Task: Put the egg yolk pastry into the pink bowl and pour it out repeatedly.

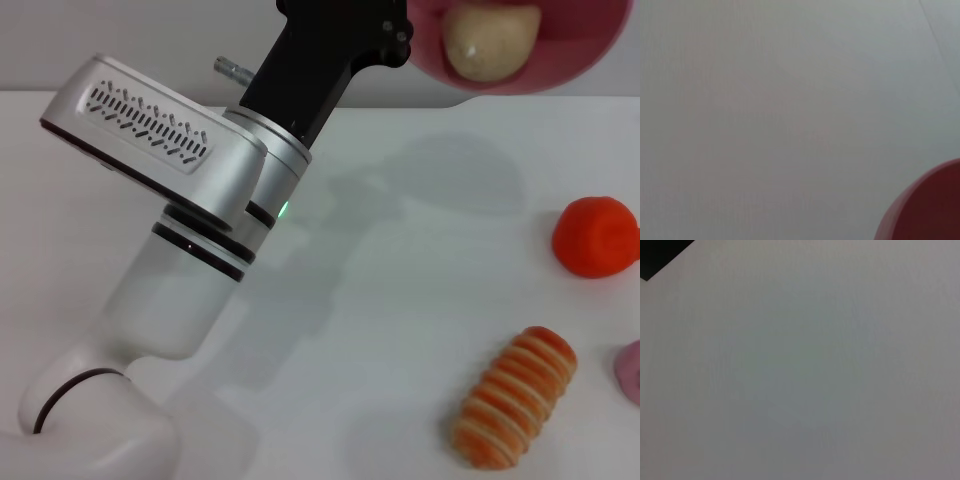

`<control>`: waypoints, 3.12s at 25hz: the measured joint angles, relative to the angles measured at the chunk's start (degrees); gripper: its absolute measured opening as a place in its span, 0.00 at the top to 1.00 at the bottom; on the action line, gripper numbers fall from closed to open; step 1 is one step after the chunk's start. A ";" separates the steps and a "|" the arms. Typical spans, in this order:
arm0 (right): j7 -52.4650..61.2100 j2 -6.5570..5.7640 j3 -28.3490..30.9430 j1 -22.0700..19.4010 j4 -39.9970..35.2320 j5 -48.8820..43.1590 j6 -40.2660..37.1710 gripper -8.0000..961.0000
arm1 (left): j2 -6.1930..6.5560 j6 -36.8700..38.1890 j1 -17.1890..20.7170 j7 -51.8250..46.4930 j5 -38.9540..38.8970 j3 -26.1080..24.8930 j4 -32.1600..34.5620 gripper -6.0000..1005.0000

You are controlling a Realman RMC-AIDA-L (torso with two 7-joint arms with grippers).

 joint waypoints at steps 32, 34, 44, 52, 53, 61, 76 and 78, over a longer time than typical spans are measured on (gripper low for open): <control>1.71 0.83 -1.84 0.31 -4.43 0.31 0.25 0.59 | -0.20 -11.11 9.16 -0.58 -0.48 7.20 -4.46 0.95; 1.73 0.87 -2.39 0.30 -4.83 0.36 0.46 0.59 | -0.23 -12.52 9.68 -0.61 -0.48 8.26 -4.68 0.95; 1.74 0.88 -3.64 0.91 -5.25 0.36 0.88 0.59 | -0.31 -17.80 9.06 -0.62 -0.45 9.49 -4.98 0.95; 1.74 0.87 -3.49 0.78 -5.25 0.36 0.88 0.59 | -0.20 -19.27 7.69 -0.61 -0.39 9.33 -5.05 0.95; 1.74 0.87 -3.43 0.76 -5.25 0.36 0.88 0.59 | -0.19 -18.85 7.31 -0.61 -0.39 9.34 -5.13 0.95; 1.72 0.87 -3.43 0.65 -4.84 0.27 0.88 0.59 | 0.16 -2.55 3.45 -5.27 -0.48 4.26 -5.48 0.95; 21.84 0.20 -9.64 1.25 -22.37 -19.53 -4.58 0.59 | 0.49 53.88 -7.55 -7.61 -0.52 -24.49 -3.55 0.95; 27.73 -0.34 -11.33 2.47 -27.99 -26.01 -7.72 0.59 | 0.49 60.59 -9.07 -7.35 -0.51 -28.44 -3.54 0.95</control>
